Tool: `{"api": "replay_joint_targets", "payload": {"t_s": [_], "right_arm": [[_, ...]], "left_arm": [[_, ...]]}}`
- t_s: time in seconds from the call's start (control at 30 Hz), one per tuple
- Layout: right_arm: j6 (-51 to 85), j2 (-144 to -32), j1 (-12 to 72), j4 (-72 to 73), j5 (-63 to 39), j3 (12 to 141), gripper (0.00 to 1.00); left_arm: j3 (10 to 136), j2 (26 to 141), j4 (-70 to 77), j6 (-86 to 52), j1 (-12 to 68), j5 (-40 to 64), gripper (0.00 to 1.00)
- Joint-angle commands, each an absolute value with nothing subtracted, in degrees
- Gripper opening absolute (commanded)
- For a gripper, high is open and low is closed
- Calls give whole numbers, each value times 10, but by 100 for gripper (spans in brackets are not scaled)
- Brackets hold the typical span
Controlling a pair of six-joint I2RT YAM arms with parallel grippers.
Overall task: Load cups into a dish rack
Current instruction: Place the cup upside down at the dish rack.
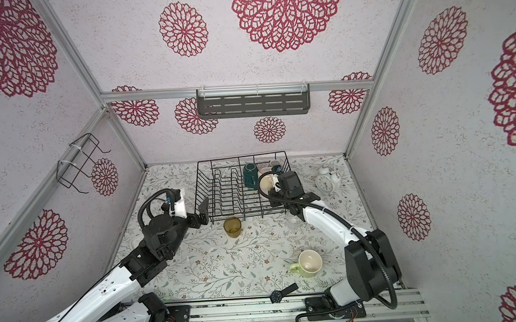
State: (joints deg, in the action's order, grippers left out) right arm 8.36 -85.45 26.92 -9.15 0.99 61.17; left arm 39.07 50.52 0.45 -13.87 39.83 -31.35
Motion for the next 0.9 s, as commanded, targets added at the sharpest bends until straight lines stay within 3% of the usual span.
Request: {"api": "replay_joint_targets", "payload": {"t_s": [0.0, 0.5, 0.87], "right_arm": [[48, -847, 264, -37, 61, 639, 0], [56, -912, 239, -19, 69, 644, 0], [70, -882, 237, 86, 66, 612, 0]], "left_arm": [[387, 505, -53, -190, 394, -404, 97], [359, 485, -68, -188, 389, -388, 97], [352, 489, -65, -191, 388, -384, 97]]}}
